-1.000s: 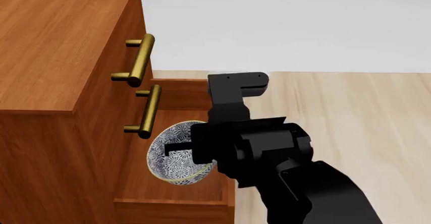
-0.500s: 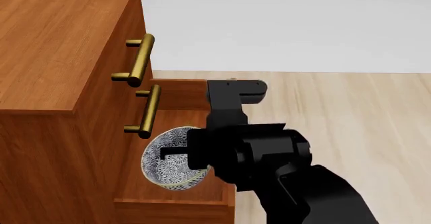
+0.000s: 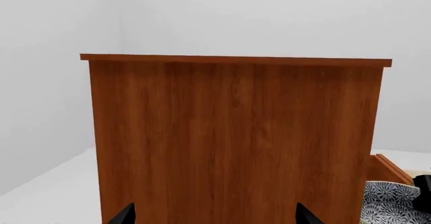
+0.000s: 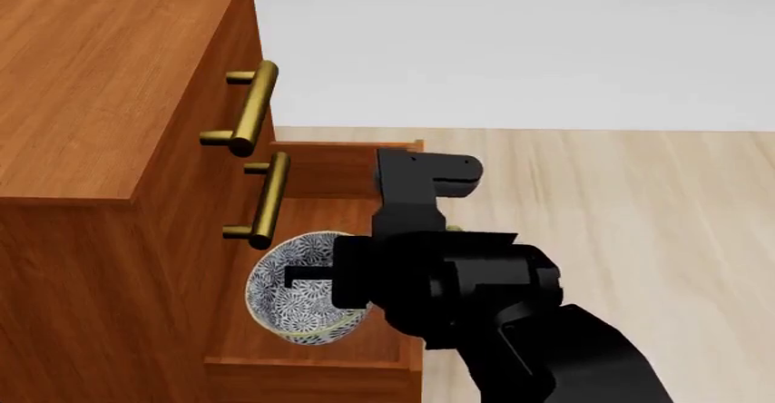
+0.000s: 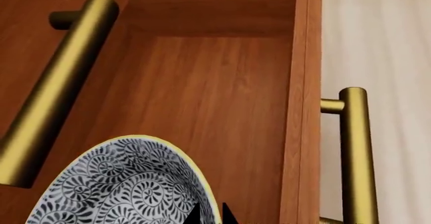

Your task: Put the bowl in the bottom drawer of the cabinet.

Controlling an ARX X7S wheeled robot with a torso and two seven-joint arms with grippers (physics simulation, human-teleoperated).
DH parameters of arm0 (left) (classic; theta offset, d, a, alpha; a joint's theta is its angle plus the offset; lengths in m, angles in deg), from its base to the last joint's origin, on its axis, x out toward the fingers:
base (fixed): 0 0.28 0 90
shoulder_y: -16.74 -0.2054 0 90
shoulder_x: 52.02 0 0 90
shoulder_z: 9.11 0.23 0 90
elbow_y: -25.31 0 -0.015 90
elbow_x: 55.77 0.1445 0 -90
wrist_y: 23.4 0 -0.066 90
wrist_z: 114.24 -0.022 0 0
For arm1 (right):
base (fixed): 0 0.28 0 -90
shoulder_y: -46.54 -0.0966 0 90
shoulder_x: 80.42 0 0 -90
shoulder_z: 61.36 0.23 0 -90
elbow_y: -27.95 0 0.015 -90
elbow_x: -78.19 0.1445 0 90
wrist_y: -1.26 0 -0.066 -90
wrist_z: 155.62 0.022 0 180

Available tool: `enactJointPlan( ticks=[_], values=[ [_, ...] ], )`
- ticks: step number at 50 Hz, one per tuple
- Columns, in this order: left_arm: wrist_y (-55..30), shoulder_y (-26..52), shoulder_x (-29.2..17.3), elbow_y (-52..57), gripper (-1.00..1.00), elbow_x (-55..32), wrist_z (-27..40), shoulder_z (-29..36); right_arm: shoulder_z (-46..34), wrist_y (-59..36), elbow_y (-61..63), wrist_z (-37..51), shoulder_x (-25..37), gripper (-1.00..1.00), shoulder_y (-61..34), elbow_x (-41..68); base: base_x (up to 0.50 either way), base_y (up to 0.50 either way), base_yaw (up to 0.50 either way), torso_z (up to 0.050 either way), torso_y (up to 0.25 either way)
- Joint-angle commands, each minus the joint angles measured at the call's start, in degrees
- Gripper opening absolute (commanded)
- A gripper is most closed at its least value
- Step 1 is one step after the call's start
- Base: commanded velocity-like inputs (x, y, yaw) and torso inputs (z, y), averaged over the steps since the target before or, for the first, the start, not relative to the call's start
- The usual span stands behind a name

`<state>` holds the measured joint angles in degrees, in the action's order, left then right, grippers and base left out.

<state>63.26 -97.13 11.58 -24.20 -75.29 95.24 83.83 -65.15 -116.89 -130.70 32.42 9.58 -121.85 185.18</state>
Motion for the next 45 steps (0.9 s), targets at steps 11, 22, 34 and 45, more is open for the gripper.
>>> enactJointPlan(
  ticks=[11,22,34,45],
  values=[
    [0.50,-0.13,-0.12,-0.54,1.00,-0.26,0.11,-0.04,0.45,0.64,-0.55,-0.89,-0.01,-1.00,0.63,2.29,0.00,0.00,0.00,0.000,0.000],
    [0.92,-0.37,-0.22,-0.78,1.00,-0.42,0.16,-0.22,0.45,0.64,-0.55,-0.89,-0.01,-1.00,0.63,2.29,0.00,0.00,0.00,0.000,0.000],
    [0.95,-0.13,-0.28,-1.09,1.00,-0.58,0.18,-0.10,0.45,0.64,-0.55,-0.89,-0.01,-1.00,0.63,2.29,0.00,0.00,0.00,0.000,0.001],
    [0.98,-0.10,-0.34,-1.15,1.00,-0.47,0.36,0.03,0.45,0.64,-0.55,-0.89,-0.01,1.00,0.63,2.29,0.00,0.00,0.00,0.000,0.000]
  ],
)
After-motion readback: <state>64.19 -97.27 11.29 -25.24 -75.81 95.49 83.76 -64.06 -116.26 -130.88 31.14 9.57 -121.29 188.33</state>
